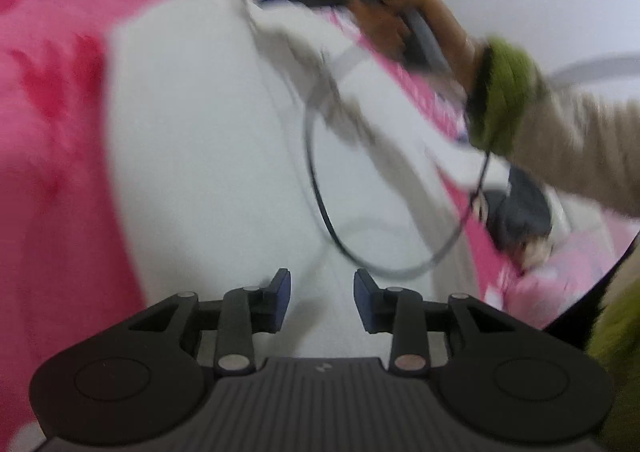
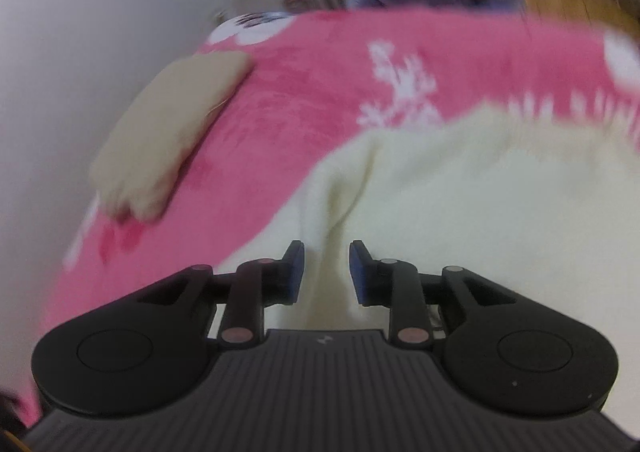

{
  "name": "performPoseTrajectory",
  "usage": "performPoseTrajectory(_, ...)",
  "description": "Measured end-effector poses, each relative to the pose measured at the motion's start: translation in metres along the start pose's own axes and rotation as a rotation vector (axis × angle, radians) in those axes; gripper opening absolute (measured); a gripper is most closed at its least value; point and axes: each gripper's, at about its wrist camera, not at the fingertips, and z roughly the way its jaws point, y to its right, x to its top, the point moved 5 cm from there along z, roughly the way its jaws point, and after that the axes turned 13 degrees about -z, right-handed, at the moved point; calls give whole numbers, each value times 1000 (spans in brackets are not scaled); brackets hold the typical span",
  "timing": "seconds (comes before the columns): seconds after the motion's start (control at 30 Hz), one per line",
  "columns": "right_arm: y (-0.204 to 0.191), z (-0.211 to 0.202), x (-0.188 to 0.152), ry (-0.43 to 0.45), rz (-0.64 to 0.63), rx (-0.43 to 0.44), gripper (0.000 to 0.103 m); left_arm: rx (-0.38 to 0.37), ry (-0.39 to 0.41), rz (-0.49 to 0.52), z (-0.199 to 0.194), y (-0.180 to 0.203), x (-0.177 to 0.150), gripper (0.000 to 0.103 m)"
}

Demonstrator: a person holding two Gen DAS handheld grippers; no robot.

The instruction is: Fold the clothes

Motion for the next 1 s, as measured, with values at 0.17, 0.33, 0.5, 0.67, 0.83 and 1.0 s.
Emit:
performPoseTrajectory(0.17, -55, -12, 7, -57, -139, 60, 35, 43, 253, -132, -51, -36, 35, 40)
performPoseTrajectory(0.33, -110, 12, 7, -122, -191, 137, 41, 109, 311, -141, -34, -54, 53, 42)
performPoseTrajectory(0.5, -157, 39, 8, -210, -333, 122, 46, 125, 316, -64, -9, -42, 59, 44)
performPoseTrajectory(0.67, -195, 63, 0, -313, -573, 62, 48, 128, 351, 90, -4, -14, 54, 45)
performPoseTrajectory(0.83, -203, 66, -11, -381, -715, 4, 40, 96, 347, 159, 2, -2, 48, 45)
performPoseTrajectory(1.0, -193, 56, -17, -379, -728, -28, 12, 63, 340, 173, -3, 1, 45, 45)
